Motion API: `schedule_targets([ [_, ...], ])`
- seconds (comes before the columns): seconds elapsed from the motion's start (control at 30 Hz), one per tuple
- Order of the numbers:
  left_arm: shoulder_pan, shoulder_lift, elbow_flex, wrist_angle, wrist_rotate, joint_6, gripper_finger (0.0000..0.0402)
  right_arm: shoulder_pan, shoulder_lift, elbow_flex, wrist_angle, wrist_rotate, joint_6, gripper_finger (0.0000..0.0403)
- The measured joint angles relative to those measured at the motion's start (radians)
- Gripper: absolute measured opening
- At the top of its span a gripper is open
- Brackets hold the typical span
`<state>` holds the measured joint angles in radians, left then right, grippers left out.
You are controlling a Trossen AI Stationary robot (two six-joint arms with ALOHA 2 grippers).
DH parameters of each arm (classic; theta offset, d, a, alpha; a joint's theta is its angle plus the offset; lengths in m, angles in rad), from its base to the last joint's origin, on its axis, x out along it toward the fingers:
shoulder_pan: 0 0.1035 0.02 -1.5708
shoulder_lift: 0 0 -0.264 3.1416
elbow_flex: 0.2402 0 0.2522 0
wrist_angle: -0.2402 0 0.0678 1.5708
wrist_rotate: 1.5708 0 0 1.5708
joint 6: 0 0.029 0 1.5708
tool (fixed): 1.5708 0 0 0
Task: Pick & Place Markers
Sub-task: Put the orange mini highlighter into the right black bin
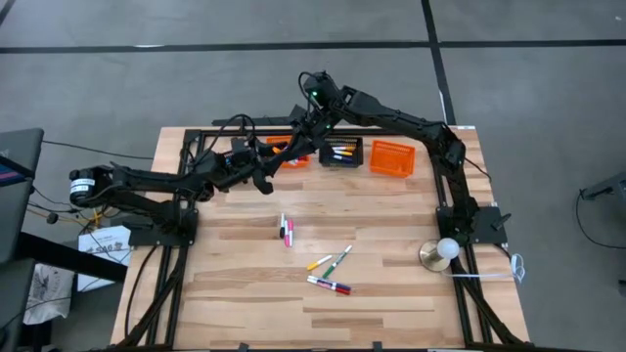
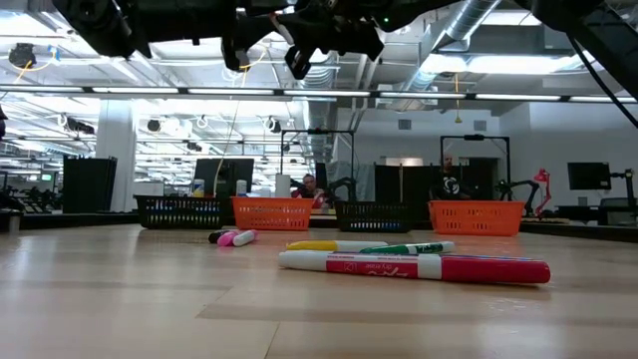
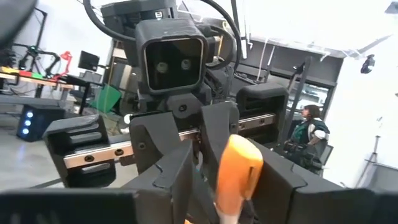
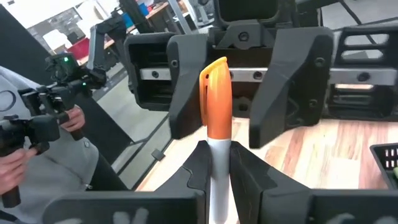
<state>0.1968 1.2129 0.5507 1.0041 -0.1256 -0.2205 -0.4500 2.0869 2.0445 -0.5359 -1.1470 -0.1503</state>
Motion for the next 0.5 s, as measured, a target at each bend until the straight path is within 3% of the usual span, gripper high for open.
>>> schedule_targets([
  [0.37,0.003,0.000,0.000,-0.001,0.047,0.000,0.0050,0.005,0.000,0.000,-0.001,0.026,0.010,0.0033],
  [0.5,0.003,0.000,0.000,-0.001,0.047,-0.001,0.0048,0.005,0.000,0.000,0.001,0.027,0.022,0.0039],
])
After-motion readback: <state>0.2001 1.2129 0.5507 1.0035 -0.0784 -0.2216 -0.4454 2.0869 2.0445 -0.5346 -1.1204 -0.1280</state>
